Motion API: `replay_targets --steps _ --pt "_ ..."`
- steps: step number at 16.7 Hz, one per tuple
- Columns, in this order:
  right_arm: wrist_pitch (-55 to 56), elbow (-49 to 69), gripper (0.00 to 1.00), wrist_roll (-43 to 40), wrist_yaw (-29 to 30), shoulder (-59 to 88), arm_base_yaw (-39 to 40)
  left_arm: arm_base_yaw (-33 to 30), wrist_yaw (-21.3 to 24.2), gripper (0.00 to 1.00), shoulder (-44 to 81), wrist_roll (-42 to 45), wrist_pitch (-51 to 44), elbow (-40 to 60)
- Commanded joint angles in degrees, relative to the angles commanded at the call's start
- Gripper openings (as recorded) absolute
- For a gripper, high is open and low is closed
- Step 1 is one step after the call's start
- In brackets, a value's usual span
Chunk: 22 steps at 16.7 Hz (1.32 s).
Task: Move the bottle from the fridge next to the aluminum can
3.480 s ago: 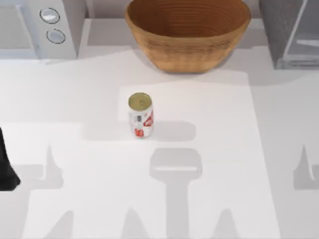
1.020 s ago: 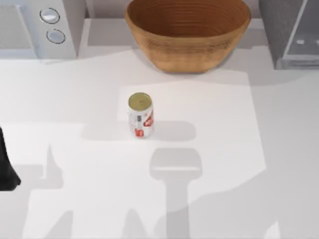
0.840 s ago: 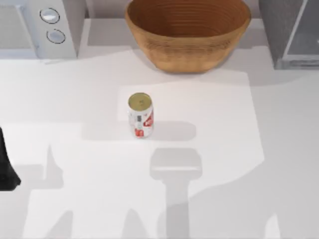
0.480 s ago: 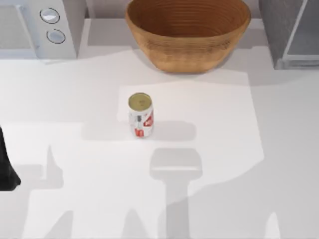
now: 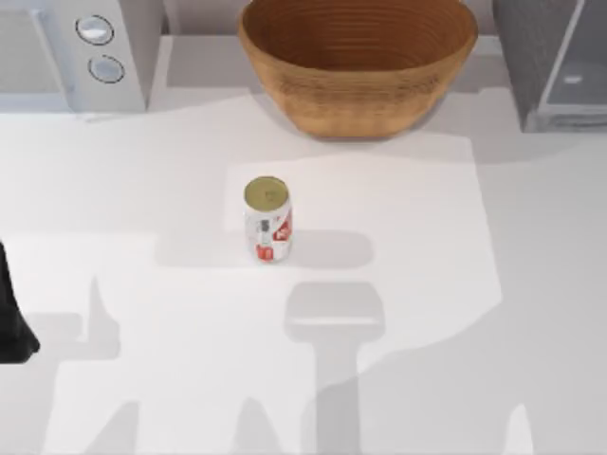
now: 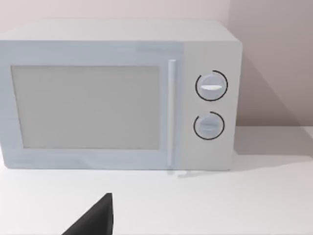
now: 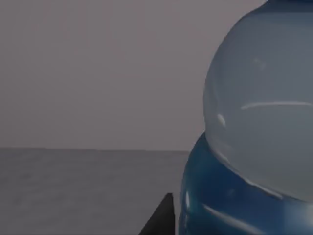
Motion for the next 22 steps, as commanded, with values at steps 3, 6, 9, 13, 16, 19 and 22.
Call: replay_targets --steps 3,6,9,13,16,19,22 --pt "0.00 0.00 0.10 0.00 0.00 0.00 0.00 0.00 0.00 1.00 0.00 0.00 0.00 0.00" --pt "0.00 0.00 0.00 0.00 0.00 0.00 0.00 0.00 0.00 1.00 0.00 0.00 0.00 0.00" --pt "0.00 0.00 0.00 0.00 0.00 0.00 0.00 0.00 0.00 1.00 0.00 0.00 0.00 0.00" --pt "0.00 -0.03 0.00 0.08 -0.01 -0.11 -0.19 0.00 0.00 1.00 0.00 0.00 0.00 0.00" --pt "-1.95 0.47 0.00 0.54 -0.03 -2.02 -0.18 0.00 0.00 1.00 0.00 0.00 0.00 0.00" --pt "-6.49 1.17 0.00 0.44 -0.08 -5.56 -0.17 0.00 0.00 1.00 0.00 0.00 0.00 0.00" --pt "-8.50 1.50 0.00 0.15 -0.09 -7.09 -0.19 0.00 0.00 1.00 0.00 0.00 0.00 0.00"
